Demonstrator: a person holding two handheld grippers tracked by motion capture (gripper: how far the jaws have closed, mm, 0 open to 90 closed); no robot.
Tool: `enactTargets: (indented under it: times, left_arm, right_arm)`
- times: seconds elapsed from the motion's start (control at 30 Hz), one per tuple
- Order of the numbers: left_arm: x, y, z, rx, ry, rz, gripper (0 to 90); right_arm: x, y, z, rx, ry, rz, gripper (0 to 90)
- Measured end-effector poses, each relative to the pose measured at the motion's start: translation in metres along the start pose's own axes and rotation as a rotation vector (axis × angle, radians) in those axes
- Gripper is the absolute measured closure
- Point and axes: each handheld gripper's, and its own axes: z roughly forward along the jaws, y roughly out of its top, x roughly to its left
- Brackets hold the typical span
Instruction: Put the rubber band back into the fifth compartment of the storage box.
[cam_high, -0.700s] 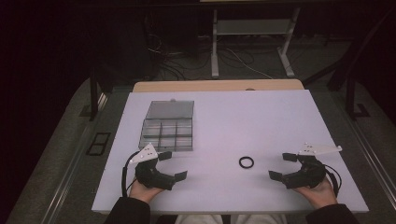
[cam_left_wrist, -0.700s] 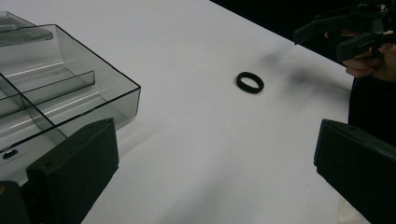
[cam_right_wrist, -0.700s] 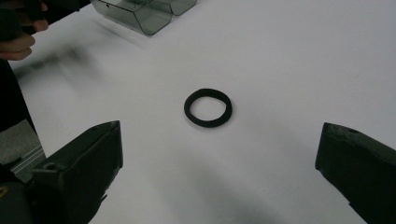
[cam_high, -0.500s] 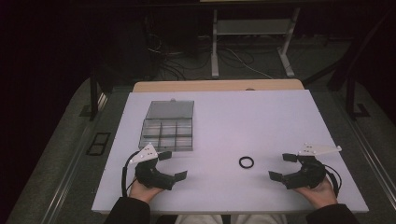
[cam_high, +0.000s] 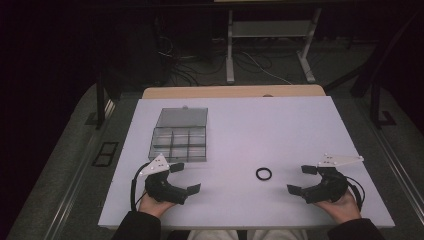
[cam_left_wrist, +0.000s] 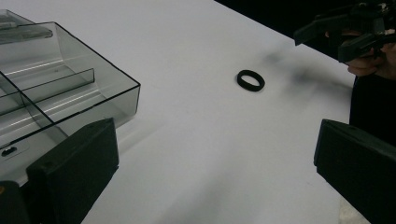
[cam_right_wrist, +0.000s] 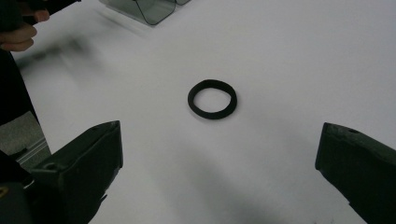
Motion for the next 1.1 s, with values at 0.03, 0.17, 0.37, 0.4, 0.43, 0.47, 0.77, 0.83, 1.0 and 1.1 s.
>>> enactTargets:
  times: [0.03,0.17,0.37,0.4,0.43,0.47,0.77,0.83,1.0,1.1]
  left_arm:
    - [-0.001,0.0,0.0,0.002,0.001,0.002,0.0]
    - [-0.001,0.0,0.0,0.005,0.002,0.01,0.0]
    - [-0.001,-0.001,-0.001,0.006,0.007,0.006,0.0]
    - [-0.001,-0.001,-0.001,0.006,0.007,0.006,0.0]
    - [-0.001,-0.001,-0.001,0.006,0.008,0.006,0.0]
    - [-0.001,-0.001,-0.001,0.006,0.009,0.004,0.0]
    - [0.0,-0.002,-0.002,0.008,0.012,-0.002,0.0]
    - [0.0,-0.002,-0.002,0.006,0.011,-0.003,0.0]
    - [0.0,-0.002,-0.002,0.008,0.011,-0.001,0.0]
    - [0.0,-0.002,-0.002,0.005,0.012,-0.002,0.0]
  right_arm:
    - [0.001,-0.001,0.001,0.013,0.004,0.007,0.5]
    - [0.002,-0.001,0.003,0.022,0.006,0.0,0.5]
    - [0.006,0.001,0.005,0.032,0.01,-0.007,0.5]
    - [0.006,0.001,0.006,0.039,0.011,-0.011,0.5]
    - [0.006,0.001,0.006,0.039,0.011,-0.011,0.5]
    - [0.006,0.002,0.006,0.043,0.012,-0.01,0.5]
    - [0.009,0.009,0.01,0.081,0.025,-0.027,0.5]
    - [0.009,0.011,0.011,0.089,0.029,-0.024,0.5]
    - [0.009,0.018,0.013,0.105,0.037,-0.025,0.5]
    - [0.008,0.023,0.014,0.112,0.041,-0.031,0.5]
